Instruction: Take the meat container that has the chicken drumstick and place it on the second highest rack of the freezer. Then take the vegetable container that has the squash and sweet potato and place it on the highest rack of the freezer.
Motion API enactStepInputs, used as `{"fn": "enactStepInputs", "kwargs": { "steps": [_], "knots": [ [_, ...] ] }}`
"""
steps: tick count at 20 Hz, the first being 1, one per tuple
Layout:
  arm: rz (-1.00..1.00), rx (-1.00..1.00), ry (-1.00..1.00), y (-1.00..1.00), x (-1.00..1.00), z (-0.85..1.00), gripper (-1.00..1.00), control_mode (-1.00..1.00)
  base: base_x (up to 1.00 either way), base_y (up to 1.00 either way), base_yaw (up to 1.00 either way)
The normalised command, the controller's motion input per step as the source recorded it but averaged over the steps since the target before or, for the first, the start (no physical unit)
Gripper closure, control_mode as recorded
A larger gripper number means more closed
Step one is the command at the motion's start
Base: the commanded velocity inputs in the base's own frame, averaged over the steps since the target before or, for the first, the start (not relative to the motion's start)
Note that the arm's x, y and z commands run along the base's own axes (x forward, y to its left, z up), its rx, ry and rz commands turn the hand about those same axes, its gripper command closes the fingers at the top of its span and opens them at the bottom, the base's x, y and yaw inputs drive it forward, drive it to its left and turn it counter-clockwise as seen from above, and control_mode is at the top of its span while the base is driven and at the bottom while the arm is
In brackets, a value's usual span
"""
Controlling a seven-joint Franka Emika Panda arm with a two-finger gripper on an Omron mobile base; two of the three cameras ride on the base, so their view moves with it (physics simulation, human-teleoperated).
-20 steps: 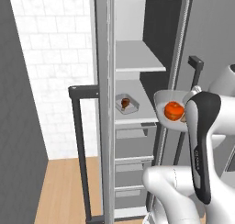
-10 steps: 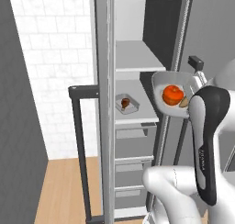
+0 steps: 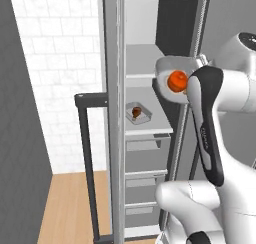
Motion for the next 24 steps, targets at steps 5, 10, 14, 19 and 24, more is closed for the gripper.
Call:
{"fn": "enactStepInputs", "kwargs": {
  "steps": [5,10,14,19,24],
  "knots": [
    [0.00,-0.07,-0.08,0.14,0.82,0.11,1.00,-1.00,0.00,0.00,0.00],
    [0.00,-0.02,-0.09,0.00,0.84,0.01,1.00,-1.00,0.00,0.00,0.00],
    [0.00,0.00,-0.02,0.00,0.92,0.00,1.00,-1.00,0.00,0.00,0.00],
    [0.00,0.00,0.00,0.00,0.74,0.15,1.00,-1.00,0.00,0.00,0.00],
    [0.00,0.00,0.04,-0.03,0.93,0.01,1.00,-1.00,0.00,0.00,0.00]
  ]
}}
